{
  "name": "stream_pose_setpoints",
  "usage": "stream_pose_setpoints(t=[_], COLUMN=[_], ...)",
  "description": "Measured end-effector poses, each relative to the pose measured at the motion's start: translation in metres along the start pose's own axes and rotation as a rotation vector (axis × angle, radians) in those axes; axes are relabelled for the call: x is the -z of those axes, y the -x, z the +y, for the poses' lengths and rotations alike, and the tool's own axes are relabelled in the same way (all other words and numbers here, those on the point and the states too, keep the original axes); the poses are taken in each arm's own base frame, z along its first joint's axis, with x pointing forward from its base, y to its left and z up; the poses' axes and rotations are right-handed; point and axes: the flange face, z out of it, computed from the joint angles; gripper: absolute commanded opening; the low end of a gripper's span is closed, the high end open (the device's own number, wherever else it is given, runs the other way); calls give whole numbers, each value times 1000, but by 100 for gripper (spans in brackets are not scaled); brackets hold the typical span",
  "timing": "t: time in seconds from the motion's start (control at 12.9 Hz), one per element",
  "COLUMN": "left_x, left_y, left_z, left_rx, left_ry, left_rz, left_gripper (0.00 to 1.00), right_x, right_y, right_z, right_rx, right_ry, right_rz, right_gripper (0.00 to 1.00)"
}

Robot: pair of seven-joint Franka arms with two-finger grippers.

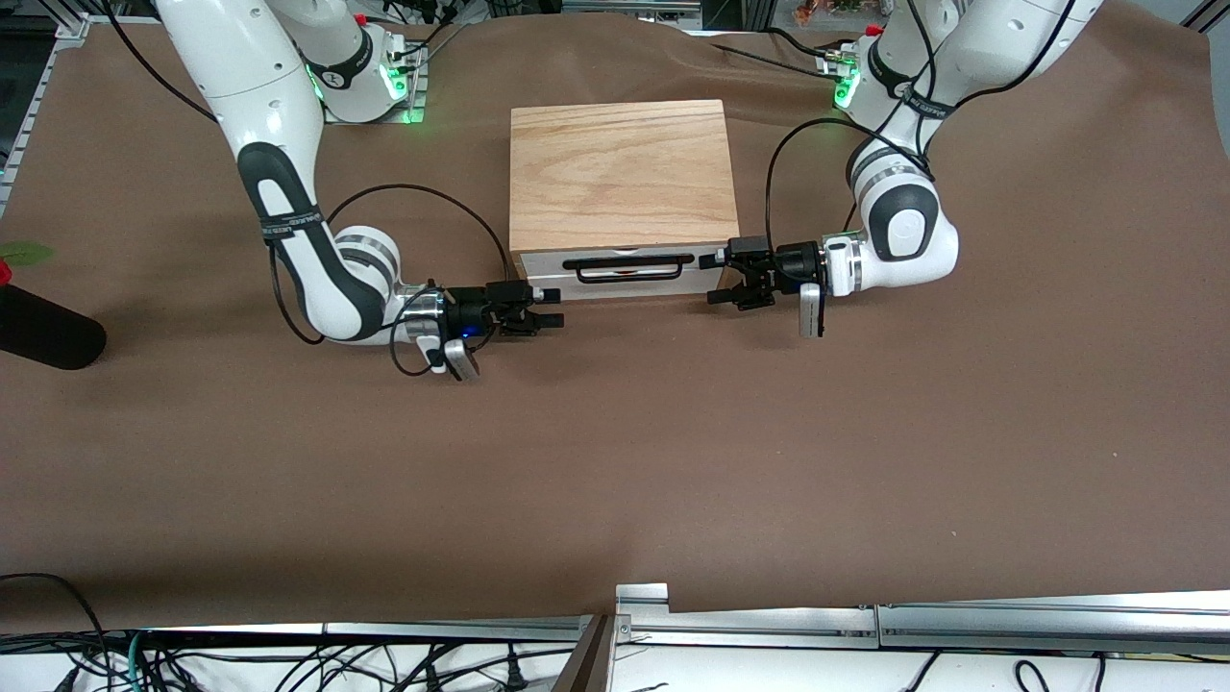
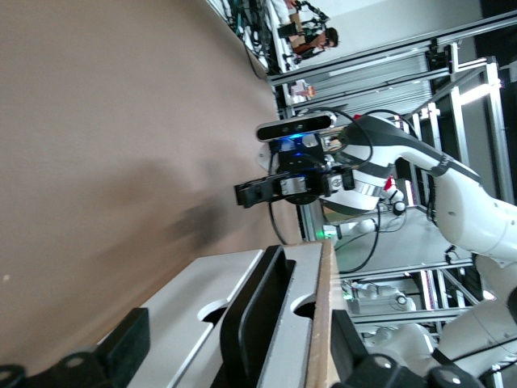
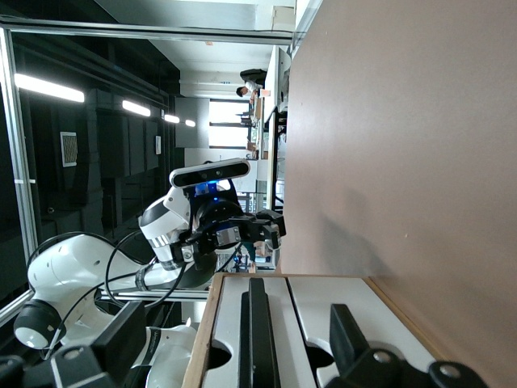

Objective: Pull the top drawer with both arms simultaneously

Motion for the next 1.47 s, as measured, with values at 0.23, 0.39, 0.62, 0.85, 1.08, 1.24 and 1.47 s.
stream_pose_setpoints(t=[0.23,0.39,0.62,0.85,1.08,1.24,1.47], left_x=[-11,-27,-49,-56,-55,-55,-55], left_y=[5,13,27,29,30,32,33], left_z=[-10,-19,-26,-25,-28,-32,-34], left_rx=[13,25,47,59,69,85,98], left_ry=[53,98,127,141,141,140,160], left_rz=[-4,13,1,2,3,4,6], left_gripper=[77,76,55,39,32,23,7], right_x=[-14,-28,-41,-43,-43,-44,-44], right_y=[9,16,25,30,33,35,37], right_z=[6,7,10,17,20,20,21], right_rx=[4,3,0,-4,8,13,14], right_ry=[1,1,3,6,5,-1,-4], right_rz=[-26,-52,-77,-84,-87,-92,-94], right_gripper=[100,100,100,83,70,70,65])
